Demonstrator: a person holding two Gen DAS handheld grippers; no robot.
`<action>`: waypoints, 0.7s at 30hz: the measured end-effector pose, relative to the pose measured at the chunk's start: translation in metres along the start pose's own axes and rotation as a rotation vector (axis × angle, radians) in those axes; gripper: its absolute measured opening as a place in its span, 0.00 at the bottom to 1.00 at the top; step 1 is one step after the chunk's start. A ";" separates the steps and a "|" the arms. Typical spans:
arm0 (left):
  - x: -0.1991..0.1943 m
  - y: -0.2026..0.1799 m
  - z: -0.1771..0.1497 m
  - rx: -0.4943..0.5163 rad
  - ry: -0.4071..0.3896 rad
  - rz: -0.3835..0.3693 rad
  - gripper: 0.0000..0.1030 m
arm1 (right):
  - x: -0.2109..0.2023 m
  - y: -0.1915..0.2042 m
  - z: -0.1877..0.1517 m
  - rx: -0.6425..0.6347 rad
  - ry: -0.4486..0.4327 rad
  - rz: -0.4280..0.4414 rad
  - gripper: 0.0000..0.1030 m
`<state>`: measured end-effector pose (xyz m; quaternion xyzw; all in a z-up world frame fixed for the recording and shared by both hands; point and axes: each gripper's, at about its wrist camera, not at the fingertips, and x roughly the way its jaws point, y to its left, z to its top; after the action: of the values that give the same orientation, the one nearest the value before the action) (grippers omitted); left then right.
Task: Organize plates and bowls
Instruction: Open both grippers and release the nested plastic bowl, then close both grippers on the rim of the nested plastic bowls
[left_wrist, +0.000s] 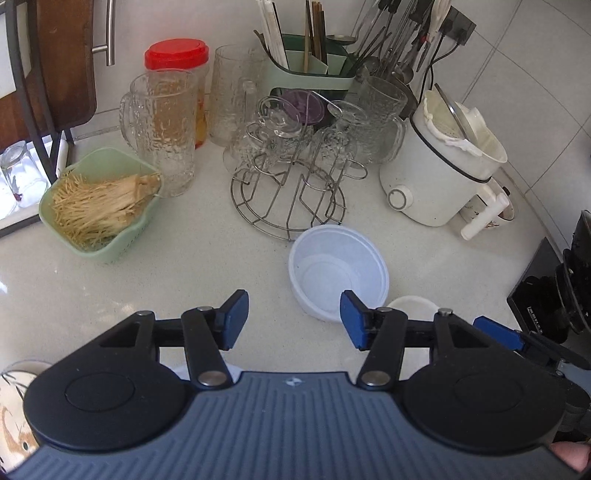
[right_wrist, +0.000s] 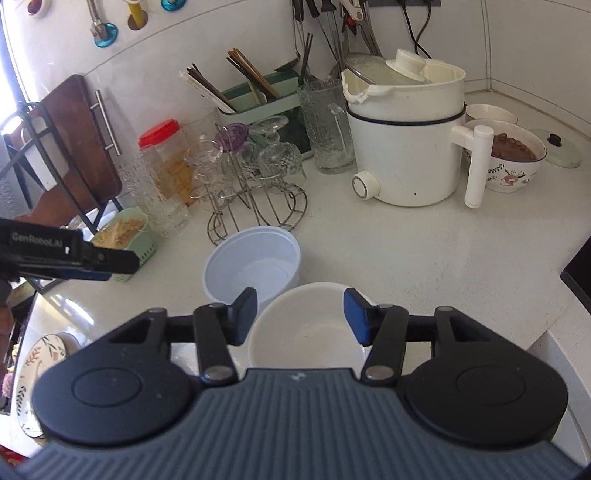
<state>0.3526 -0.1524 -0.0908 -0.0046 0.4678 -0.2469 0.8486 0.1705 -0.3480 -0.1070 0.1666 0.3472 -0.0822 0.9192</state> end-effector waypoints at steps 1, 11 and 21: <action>0.002 0.000 0.001 0.001 0.005 -0.003 0.61 | 0.002 -0.001 0.000 0.006 0.001 -0.003 0.53; 0.039 -0.009 0.009 0.070 0.092 -0.037 0.69 | 0.026 -0.012 0.009 0.086 0.012 -0.021 0.73; 0.072 0.006 0.025 0.019 0.118 -0.070 0.70 | 0.051 -0.028 0.019 0.210 0.021 0.037 0.84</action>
<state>0.4065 -0.1828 -0.1349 0.0018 0.5142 -0.2806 0.8105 0.2130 -0.3823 -0.1349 0.2693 0.3432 -0.0995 0.8943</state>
